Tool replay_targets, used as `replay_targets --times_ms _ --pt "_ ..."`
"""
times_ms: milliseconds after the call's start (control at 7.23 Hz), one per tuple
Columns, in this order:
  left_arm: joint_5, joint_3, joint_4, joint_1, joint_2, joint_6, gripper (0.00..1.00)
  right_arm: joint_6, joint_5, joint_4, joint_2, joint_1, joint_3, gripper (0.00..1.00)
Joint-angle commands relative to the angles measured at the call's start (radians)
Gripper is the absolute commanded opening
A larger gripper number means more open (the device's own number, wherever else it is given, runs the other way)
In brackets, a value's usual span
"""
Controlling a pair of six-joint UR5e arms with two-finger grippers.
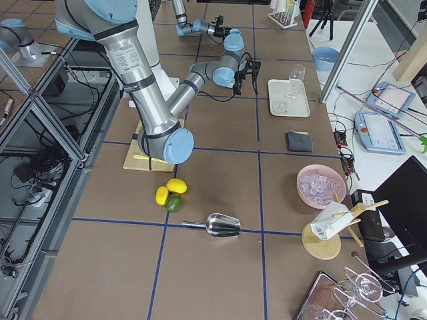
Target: Pour ice into bowl
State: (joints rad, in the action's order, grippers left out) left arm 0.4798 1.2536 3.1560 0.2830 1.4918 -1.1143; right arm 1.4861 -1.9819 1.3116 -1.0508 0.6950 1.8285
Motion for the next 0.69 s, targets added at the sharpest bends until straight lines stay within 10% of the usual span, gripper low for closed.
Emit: replay_targets --times_ms 0,277,554 --pt "0.002 -0.008 -0.002 0.005 0.01 0.001 0.97 0.0 0.0 0.0 0.0 0.0 0.0 1.0" --pt "0.008 0.0 0.002 0.007 0.019 0.107 0.01 0.002 0.0 0.0 0.005 -0.002 0.0 1.0" --pt "0.079 0.1 0.009 0.019 0.031 0.218 0.0 0.002 0.002 0.0 0.009 -0.002 0.002 1.0"
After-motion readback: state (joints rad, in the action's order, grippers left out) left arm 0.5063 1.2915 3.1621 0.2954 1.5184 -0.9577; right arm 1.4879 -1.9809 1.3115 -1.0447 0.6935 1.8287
